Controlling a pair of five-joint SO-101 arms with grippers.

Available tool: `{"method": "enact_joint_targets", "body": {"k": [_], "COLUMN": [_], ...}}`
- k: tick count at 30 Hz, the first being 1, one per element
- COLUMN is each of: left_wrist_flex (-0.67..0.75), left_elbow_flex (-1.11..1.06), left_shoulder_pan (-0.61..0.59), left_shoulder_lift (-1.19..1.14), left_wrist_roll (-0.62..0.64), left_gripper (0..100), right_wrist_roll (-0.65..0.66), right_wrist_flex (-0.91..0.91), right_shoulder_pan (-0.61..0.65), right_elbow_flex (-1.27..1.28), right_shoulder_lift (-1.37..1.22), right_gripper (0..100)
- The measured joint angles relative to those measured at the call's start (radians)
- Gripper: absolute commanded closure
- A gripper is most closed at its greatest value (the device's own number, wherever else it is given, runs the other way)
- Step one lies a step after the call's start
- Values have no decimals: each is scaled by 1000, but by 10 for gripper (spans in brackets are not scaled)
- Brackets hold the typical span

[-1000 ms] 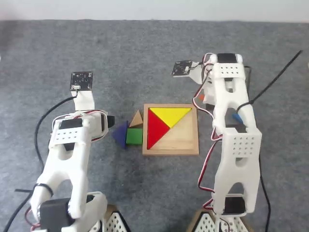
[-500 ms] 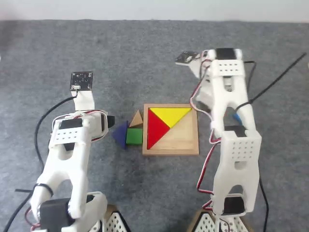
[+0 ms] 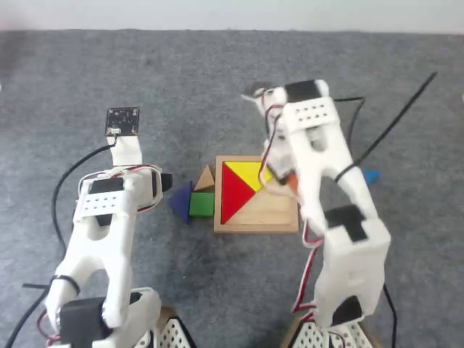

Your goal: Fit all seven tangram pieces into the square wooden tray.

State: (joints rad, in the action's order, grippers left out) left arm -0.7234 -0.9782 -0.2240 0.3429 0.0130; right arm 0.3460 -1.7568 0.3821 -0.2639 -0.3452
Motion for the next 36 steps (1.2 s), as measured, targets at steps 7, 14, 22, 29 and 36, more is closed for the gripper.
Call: {"method": "enact_joint_targets", "body": {"k": [7,14,22,29,36], "left_wrist_flex": [0,0,0,0,-25], "left_elbow_flex": [0,0,0,0,0], "left_shoulder_pan": [0,0,0,0,0], "left_shoulder_lift": [0,0,0,0,0], "left_wrist_roll": [0,0,0,0,0], "left_gripper": [743,743,743,743,743], "right_wrist_roll": [-114,-115,-115,-115,-94], "right_wrist_flex": [0,112,276,302,250], "right_shoulder_pan": [163,206,196,195,193], "right_elbow_flex": [112,167,212,212,183], "right_shoulder_lift": [60,60,-103,-133,-135], "right_gripper": [991,990,989,858,728]}}
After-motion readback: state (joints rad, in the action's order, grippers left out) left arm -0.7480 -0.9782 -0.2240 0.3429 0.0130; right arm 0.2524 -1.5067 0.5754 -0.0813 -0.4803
